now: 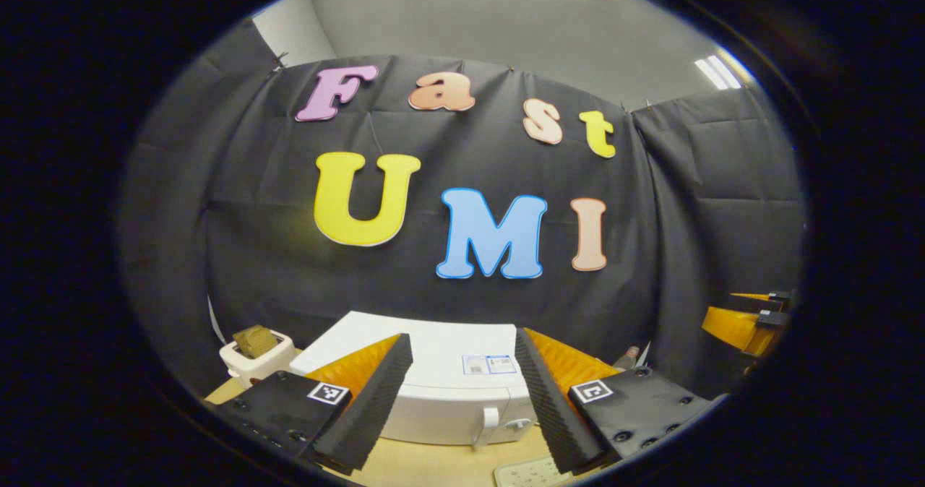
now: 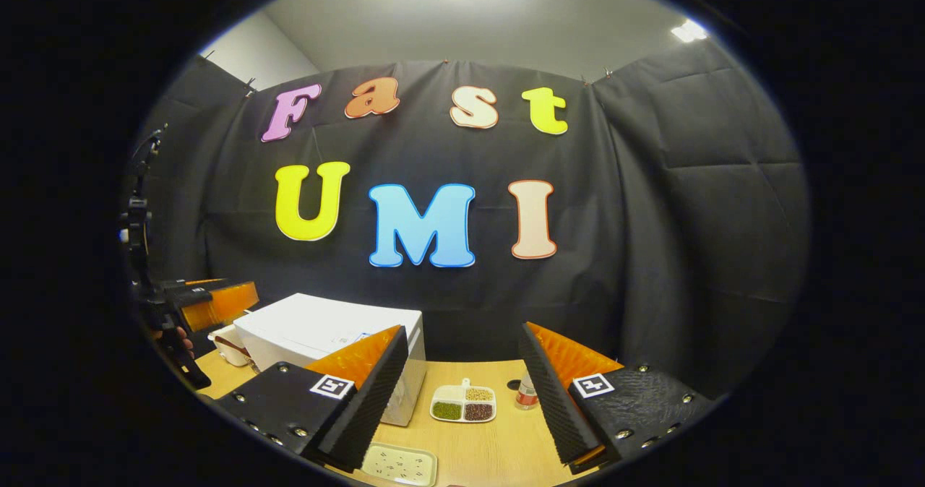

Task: Open the microwave oven with the left hand, put the food in, and close the microwave oven.

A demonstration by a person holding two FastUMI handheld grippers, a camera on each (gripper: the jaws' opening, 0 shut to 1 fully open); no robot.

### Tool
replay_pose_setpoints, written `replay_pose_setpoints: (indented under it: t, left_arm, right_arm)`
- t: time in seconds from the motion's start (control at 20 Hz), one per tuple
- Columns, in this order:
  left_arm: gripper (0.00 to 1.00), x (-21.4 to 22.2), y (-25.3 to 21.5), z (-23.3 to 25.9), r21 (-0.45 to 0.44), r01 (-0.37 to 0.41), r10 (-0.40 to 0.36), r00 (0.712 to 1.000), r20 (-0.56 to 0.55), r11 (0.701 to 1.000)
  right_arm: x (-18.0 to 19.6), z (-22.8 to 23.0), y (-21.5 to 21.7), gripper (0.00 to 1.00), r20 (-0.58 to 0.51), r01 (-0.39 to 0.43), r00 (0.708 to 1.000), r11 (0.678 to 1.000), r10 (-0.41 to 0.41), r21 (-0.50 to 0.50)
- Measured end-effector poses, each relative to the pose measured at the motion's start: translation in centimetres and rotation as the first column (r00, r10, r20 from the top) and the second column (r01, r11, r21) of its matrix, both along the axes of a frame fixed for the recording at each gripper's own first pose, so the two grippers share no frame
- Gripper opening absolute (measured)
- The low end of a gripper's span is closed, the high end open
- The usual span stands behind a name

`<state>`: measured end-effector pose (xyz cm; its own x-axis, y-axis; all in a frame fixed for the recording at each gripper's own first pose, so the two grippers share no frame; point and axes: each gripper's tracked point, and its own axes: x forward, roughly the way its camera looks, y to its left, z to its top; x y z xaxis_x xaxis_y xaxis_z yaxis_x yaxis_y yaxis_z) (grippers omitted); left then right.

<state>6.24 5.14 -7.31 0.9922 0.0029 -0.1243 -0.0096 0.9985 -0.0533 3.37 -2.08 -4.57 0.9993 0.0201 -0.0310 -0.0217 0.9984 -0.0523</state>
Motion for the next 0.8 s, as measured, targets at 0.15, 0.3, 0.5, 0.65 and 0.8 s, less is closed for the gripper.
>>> replay_pose_setpoints:
  t: [0.15,0.3,0.5,0.65,0.8]
  left_arm:
    - [0.96,-1.9,0.2,4.7,-0.009,-0.004,0.005,0.997,0.072,1.0]
    - [0.93,-3.2,0.4,8.3,0.002,-0.014,0.013,0.99,0.137,1.0]
    - [0.96,-5.2,-0.5,7.2,0.05,0.005,-0.011,0.993,0.118,0.999]
    - [0.96,-5.9,-0.6,7.1,0.052,0.03,-0.036,0.993,0.114,0.998]
    - [0.93,-6.6,-0.3,7.3,0.055,0.05,-0.056,0.991,0.118,0.997]
  right_arm:
    - [-0.3,2.6,1.3,0.94,0.027,-0.015,1.0,1.0,0.015,0.01]
    - [-0.8,4.8,2.9,0.94,0.061,-0.037,0.997,0.999,0.035,0.031]
    - [-1.7,5.6,4.9,0.94,0.084,-0.055,0.995,0.998,0.053,0.028]
    - [-2.5,5.9,5.8,0.94,0.092,-0.051,0.995,0.998,0.048,0.037]
    - [-3.3,5.8,6.5,0.94,0.087,-0.038,0.996,0.998,0.034,0.042]
